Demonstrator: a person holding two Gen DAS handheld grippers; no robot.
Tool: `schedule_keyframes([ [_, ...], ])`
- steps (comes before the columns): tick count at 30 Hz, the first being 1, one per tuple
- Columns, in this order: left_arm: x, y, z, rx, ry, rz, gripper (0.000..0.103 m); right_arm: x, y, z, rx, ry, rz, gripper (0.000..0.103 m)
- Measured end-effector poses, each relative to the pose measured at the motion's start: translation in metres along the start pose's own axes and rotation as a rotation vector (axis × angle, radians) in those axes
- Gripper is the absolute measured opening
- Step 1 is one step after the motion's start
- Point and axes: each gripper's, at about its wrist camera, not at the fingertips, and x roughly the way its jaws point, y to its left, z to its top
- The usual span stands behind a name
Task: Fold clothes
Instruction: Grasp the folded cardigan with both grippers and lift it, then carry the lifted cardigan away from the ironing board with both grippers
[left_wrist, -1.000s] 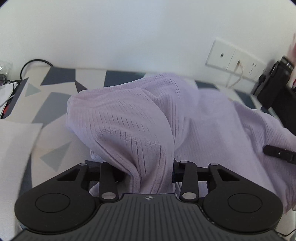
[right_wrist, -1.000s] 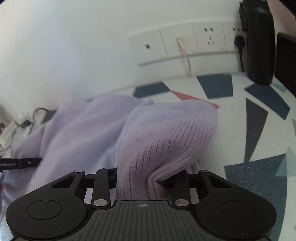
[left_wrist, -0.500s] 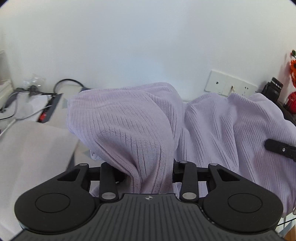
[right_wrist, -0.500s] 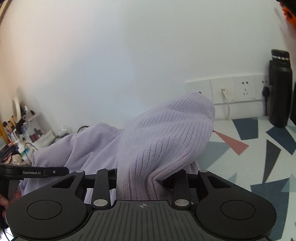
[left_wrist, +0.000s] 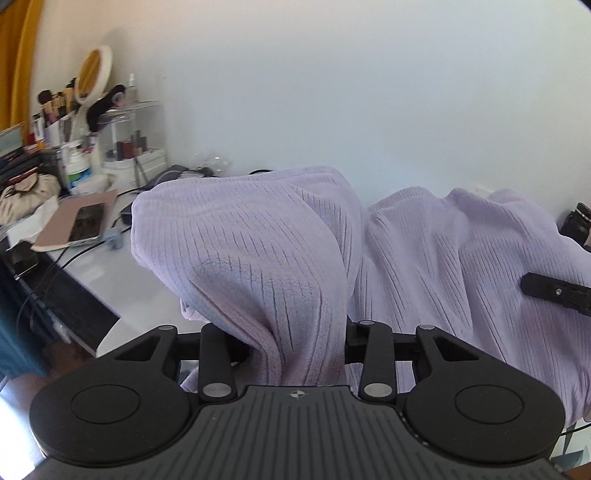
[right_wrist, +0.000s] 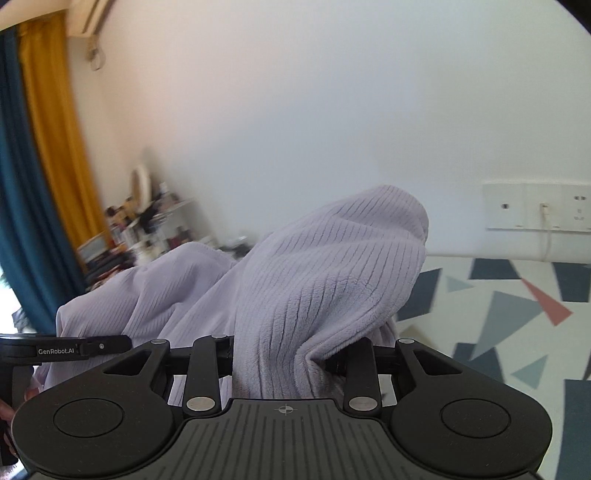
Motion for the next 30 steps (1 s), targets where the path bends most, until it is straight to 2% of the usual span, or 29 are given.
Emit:
schedule_keyframes([
  [5, -0.061, 0.046, -0.039, -0.094, 0.009, 0.119, 0.039, -0.005, 0.044, -0.018, -0.036, 0.063, 0.123, 0.029],
  [10, -0.116, 0.094, -0.068, -0.202, 0.012, 0.231, 0.039, 0.006, 0.106, -0.031, -0.068, 0.15, 0.244, 0.029],
  [14, -0.154, 0.132, -0.084, -0.259, -0.005, 0.313, 0.039, 0.021, 0.163, -0.036, -0.126, 0.186, 0.337, 0.029],
  [20, -0.198, 0.214, -0.102, -0.325, -0.034, 0.409, 0.039, 0.059, 0.255, -0.043, -0.199, 0.223, 0.446, 0.029],
  [30, -0.261, 0.39, -0.127, -0.421, -0.037, 0.537, 0.039, 0.131, 0.436, -0.076, -0.255, 0.282, 0.561, 0.029],
])
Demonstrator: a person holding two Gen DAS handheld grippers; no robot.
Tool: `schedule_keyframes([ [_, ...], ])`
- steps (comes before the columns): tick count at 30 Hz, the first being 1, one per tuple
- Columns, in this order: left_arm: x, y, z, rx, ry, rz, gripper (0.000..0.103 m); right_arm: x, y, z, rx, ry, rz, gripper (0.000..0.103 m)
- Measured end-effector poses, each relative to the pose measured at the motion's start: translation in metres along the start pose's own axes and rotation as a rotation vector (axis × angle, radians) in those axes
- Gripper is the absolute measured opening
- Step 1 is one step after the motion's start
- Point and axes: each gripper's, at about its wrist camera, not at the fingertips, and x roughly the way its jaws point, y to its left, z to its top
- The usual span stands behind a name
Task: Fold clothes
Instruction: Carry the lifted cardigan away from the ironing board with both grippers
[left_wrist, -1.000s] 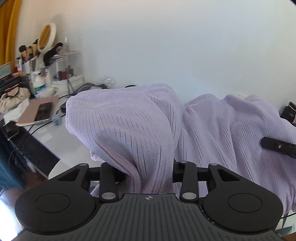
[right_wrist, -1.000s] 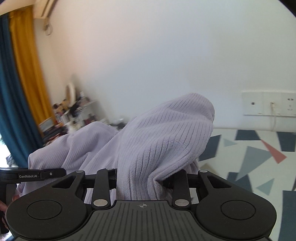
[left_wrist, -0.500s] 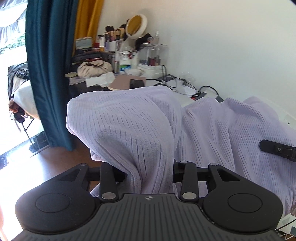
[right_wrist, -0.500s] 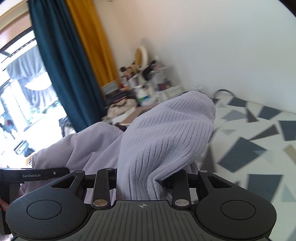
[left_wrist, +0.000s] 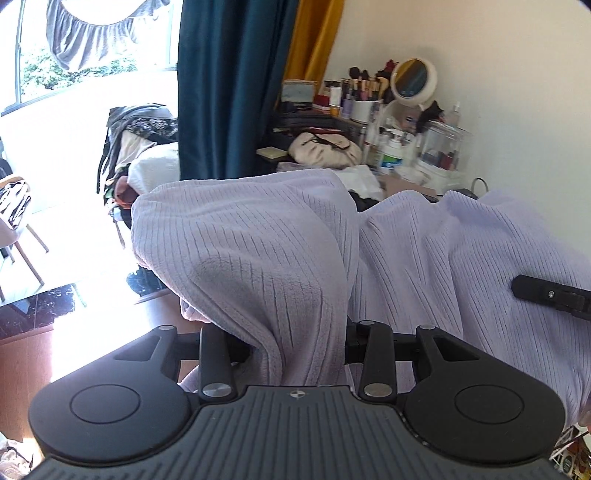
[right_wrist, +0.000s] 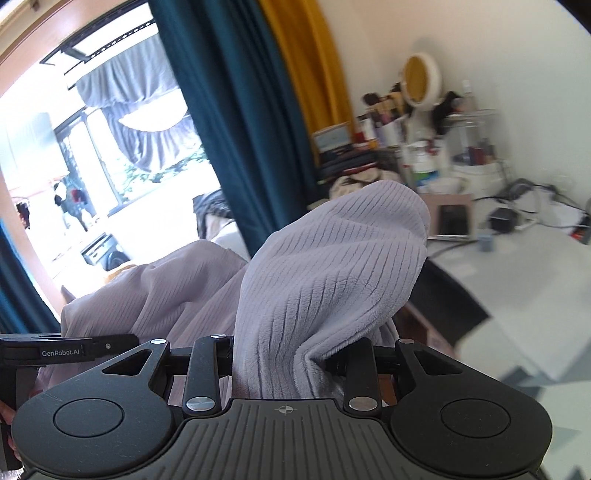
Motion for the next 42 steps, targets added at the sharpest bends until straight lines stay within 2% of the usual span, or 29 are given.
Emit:
schedule_keyframes([
  [9, 0.015, 0.14, 0.019, -0.099, 0.005, 0.15, 0.039, 0.15, 0.103, 0.014, -0.032, 0.088, 0.141, 0.029],
  [18, 0.044, 0.25, 0.023, -0.243, 0.055, 0.284, 0.039, 0.282, 0.169, 0.024, -0.104, 0.218, 0.269, 0.029],
  [26, 0.1, 0.325, 0.054, -0.323, 0.08, 0.329, 0.039, 0.405, 0.169, 0.048, -0.104, 0.294, 0.331, 0.029],
  [31, 0.146, 0.374, 0.098, -0.341, 0.103, 0.326, 0.039, 0.495, 0.16, 0.093, -0.108, 0.326, 0.33, 0.029],
  [38, 0.202, 0.41, 0.16, -0.381, 0.047, 0.333, 0.039, 0.597, 0.149, 0.16, -0.135, 0.3, 0.366, 0.029],
  [42, 0.219, 0.433, 0.181, -0.398, 0.035, 0.341, 0.039, 0.645, 0.149, 0.189, -0.145, 0.29, 0.374, 0.029],
])
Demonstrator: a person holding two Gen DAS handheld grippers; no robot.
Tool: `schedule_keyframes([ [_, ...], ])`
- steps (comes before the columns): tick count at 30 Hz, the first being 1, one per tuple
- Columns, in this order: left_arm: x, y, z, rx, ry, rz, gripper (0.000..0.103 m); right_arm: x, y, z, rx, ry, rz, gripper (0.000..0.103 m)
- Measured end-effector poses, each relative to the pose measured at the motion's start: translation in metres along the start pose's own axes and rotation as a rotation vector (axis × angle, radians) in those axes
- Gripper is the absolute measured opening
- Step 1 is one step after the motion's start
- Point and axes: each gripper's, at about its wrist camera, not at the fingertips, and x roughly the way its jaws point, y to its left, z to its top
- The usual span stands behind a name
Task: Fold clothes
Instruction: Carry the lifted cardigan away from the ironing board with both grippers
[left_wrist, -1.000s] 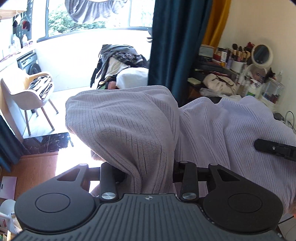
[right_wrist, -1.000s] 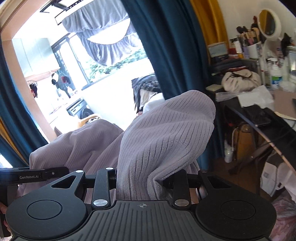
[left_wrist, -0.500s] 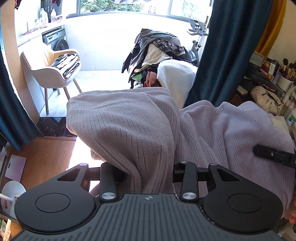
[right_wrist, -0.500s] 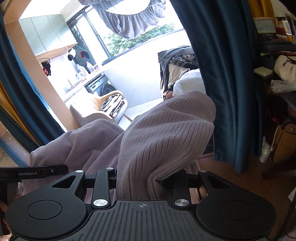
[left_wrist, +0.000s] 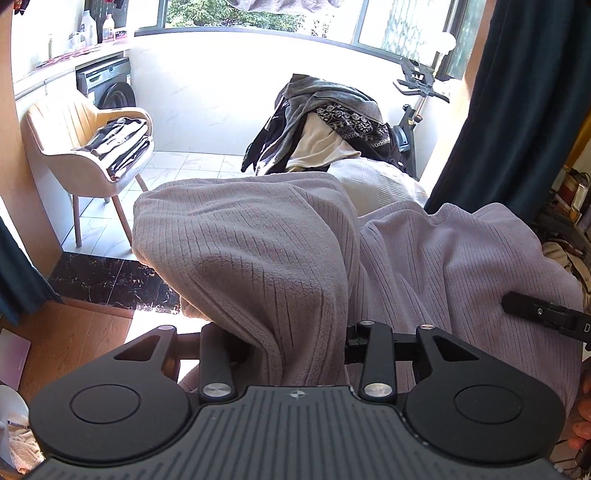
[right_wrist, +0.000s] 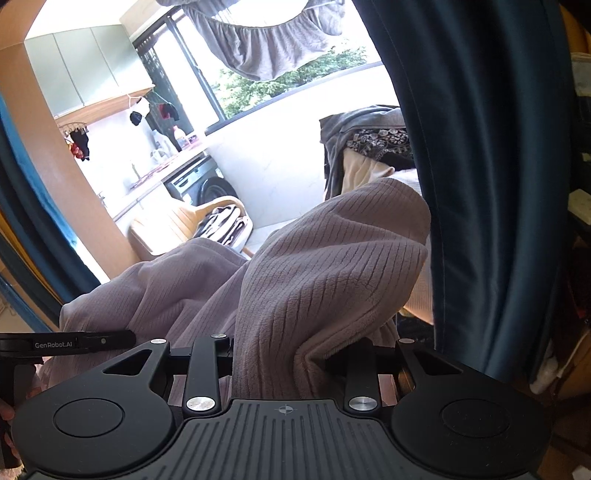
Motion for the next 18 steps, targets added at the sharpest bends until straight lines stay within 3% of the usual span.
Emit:
schedule_keyframes([
  [9, 0.06, 0.036, 0.047, -0.03, 0.021, -0.005, 0.039, 0.076, -0.021, 0.045, 0.023, 0.04, -0.004, 0.029],
  [14, 0.108, 0.078, 0.078, -0.057, 0.048, -0.037, 0.039, 0.126, -0.012, 0.065, -0.007, 0.067, -0.034, 0.029],
  [18, 0.145, 0.127, 0.122, -0.06, 0.055, -0.048, 0.039, 0.183, 0.005, 0.087, 0.004, 0.078, -0.058, 0.029],
])
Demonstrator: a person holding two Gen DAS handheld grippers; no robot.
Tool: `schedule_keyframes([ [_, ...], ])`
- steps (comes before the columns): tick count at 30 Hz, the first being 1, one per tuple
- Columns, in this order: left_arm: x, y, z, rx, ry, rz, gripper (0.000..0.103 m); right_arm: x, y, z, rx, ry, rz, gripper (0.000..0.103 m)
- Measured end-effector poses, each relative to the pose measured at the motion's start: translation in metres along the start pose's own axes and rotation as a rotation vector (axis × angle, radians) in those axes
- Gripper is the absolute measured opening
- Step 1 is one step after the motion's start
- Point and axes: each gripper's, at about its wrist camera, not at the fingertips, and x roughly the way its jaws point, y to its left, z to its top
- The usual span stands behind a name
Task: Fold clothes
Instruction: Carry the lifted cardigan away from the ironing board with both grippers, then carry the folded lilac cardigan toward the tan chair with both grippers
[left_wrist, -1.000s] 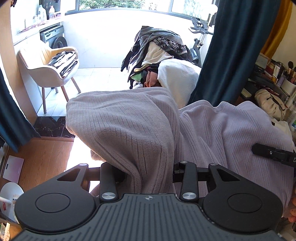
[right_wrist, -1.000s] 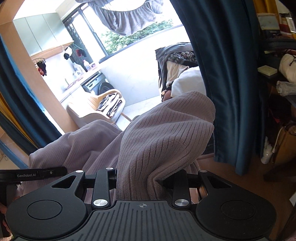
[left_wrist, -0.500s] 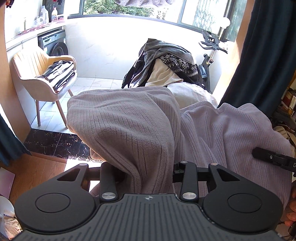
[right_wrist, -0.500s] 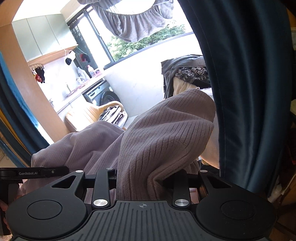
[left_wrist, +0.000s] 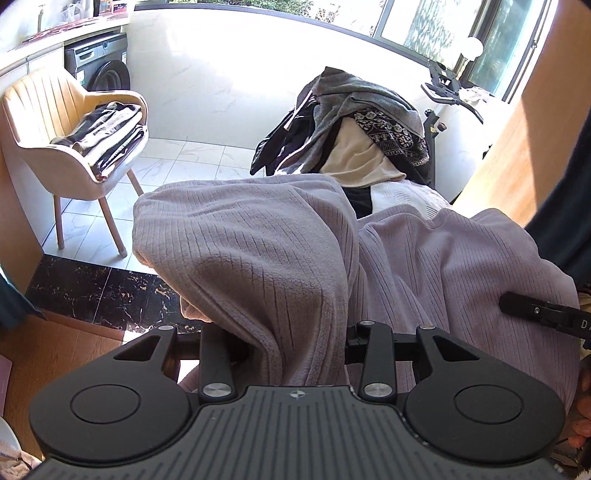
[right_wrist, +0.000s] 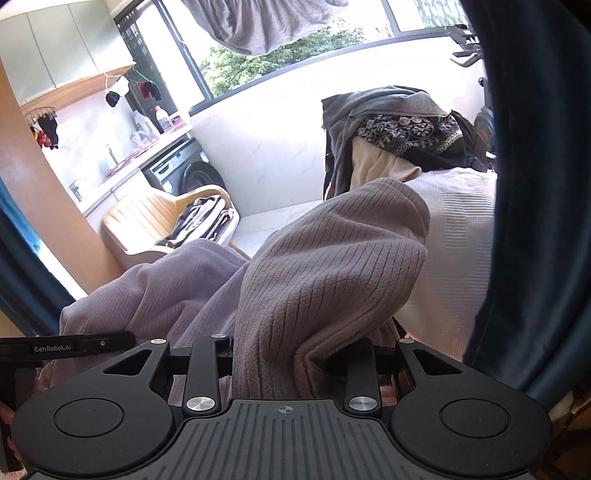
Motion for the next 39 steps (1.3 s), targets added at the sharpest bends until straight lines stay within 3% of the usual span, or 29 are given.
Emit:
schedule_keyframes([
  [8, 0.045, 0.104, 0.11, 0.038, -0.008, 0.025, 0.039, 0.137, 0.069, 0.072, 0.014, 0.041, -0.002, 0.029],
  [17, 0.098, 0.188, 0.185, -0.009, 0.003, 0.068, 0.039, 0.271, 0.114, 0.136, 0.005, 0.053, 0.026, 0.029],
  [23, 0.149, 0.226, 0.226, -0.038, 0.04, 0.101, 0.039, 0.349, 0.109, 0.173, -0.006, 0.098, 0.052, 0.029],
  [29, 0.212, 0.269, 0.286, -0.106, 0.062, 0.153, 0.039, 0.441, 0.078, 0.226, -0.001, 0.148, 0.116, 0.029],
  [33, 0.254, 0.291, 0.337, -0.164, 0.074, 0.186, 0.039, 0.508, 0.054, 0.291, -0.029, 0.18, 0.165, 0.029],
  [39, 0.295, 0.32, 0.405, -0.295, 0.023, 0.217, 0.039, 0.597, 0.048, 0.399, -0.176, 0.219, 0.24, 0.029],
])
